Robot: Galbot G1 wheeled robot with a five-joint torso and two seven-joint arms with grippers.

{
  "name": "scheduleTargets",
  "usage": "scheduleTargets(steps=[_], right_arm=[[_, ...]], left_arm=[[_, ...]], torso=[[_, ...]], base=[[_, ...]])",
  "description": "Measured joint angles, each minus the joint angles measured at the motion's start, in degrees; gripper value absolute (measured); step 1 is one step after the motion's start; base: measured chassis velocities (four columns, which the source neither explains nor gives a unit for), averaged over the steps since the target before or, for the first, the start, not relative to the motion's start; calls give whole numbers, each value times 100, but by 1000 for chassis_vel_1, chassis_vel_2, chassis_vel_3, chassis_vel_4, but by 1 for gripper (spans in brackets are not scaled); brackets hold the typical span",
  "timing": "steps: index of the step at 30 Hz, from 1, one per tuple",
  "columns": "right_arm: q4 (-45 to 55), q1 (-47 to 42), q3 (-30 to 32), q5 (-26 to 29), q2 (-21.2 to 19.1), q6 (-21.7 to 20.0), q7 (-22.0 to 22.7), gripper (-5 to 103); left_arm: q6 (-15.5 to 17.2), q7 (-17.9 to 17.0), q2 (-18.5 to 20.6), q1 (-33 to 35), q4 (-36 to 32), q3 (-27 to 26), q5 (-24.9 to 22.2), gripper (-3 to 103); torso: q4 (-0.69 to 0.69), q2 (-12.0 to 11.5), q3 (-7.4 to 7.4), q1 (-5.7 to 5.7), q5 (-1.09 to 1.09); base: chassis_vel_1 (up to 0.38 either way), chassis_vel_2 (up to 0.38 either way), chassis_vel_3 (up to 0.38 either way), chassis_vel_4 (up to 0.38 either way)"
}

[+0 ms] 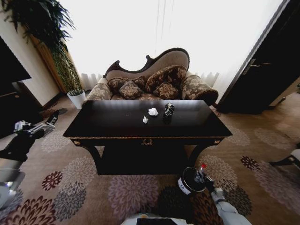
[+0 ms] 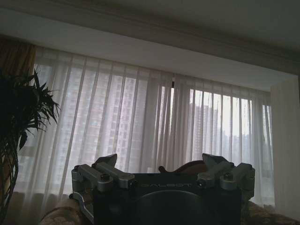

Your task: Move to the front of the table and place the trash on the table into the trash bin.

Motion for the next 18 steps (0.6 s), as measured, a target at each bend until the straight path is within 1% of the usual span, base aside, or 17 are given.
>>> scheduleTargets(steps=[8,9,11,12,14,18], right_arm=[[62,-14,-2,99,13,-89,119,21],[66,-23,-3,121,13,-103,118,19],[68,-33,-3,139,13,-116,117,19],[73,-41,-4,177,20,-121,114,28],[78,-44,-6,199,26,-124,113,28],[140,-47,-33,333,96,-128,101,50]], left_arm=[[0,9,-24,-36,-9,56,7,100],[0,11,-26,-41,-9,68,14,100],[0,12,-27,-46,-9,82,21,100],[0,15,-30,-50,-11,97,30,100],[0,15,-32,-51,-13,101,32,100],[0,18,-44,-50,-22,116,48,100]], torso=[[0,0,0,0,0],[0,0,0,0,0],[-1,0,0,0,0],[-1,0,0,0,0],[-1,0,0,0,0],[0,0,0,0,0]], base=[[0,0,0,0],[0,0,0,0],[0,0,0,0],[0,0,0,0],[0,0,0,0],[0,0,0,0]])
